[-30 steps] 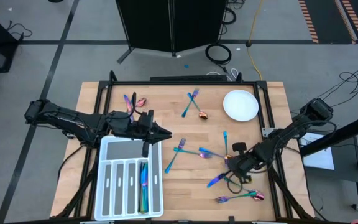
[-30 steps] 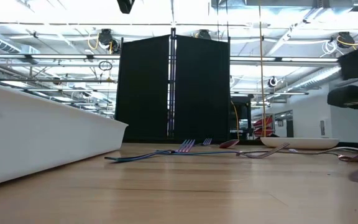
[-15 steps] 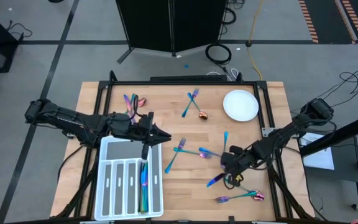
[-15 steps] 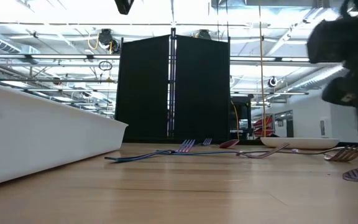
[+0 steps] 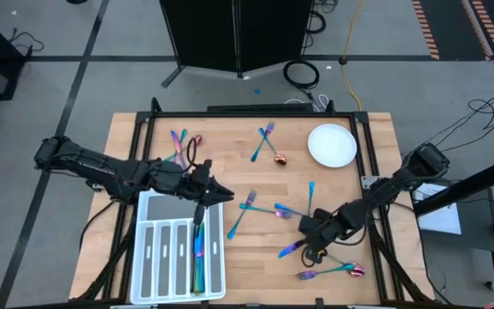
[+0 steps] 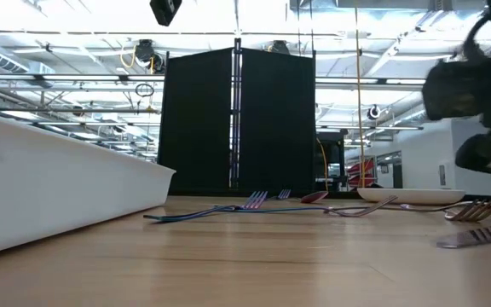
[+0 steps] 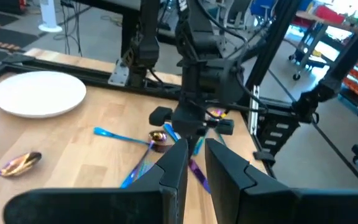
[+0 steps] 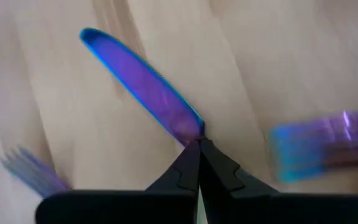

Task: Sort silverware
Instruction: Put the bottom iridescent knife into the cutlery tray

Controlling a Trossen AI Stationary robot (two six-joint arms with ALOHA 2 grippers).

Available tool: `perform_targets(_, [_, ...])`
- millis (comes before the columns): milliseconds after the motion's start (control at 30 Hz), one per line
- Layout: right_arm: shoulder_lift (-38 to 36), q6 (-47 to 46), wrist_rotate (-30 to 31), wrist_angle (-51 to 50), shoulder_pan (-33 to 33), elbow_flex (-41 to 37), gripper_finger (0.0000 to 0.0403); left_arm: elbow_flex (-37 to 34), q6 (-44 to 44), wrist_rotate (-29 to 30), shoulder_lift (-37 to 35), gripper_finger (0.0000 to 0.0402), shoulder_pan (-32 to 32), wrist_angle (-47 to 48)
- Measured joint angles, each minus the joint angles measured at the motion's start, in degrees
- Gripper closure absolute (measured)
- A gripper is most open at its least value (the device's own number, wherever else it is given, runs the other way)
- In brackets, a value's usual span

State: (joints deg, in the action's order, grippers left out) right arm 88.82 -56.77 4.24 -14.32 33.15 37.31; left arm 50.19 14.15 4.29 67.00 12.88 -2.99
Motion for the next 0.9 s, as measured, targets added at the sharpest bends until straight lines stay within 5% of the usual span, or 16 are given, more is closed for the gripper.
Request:
perform_targets(233, [1.9,-5.8,11.1,16.7,-2.7,-0.3,0.0403,0.0,-1.4,0.0,0.0,0.0345,1.6,2.6])
perform_targets(433, [3.8,-1.5,8.0,30.4,-3.5,-0.3,0.0403,0.0,-1.5,0.0,0.0,0.0345,4.7,3.8])
perform_targets(600, [-4.8,-3.3,12.8,12.7,-1.9,-0.1,0.0403,0.0,-0.5,5.5,4.0,0.0345,7.5,1.3])
perform_targets(700, [-10.0,-8.1,14.3,-1.5,0.0,-0.1,0.0403,-0.1,0.3,9.4,12.6,0.0345,9.3,-6.0])
perform_targets(900, [-12.5,-21.0,16.2,-16.8,4.1,-0.1,0.0403,2.9,-3.8,7.9,31.7,0.0345,9.3,-23.2])
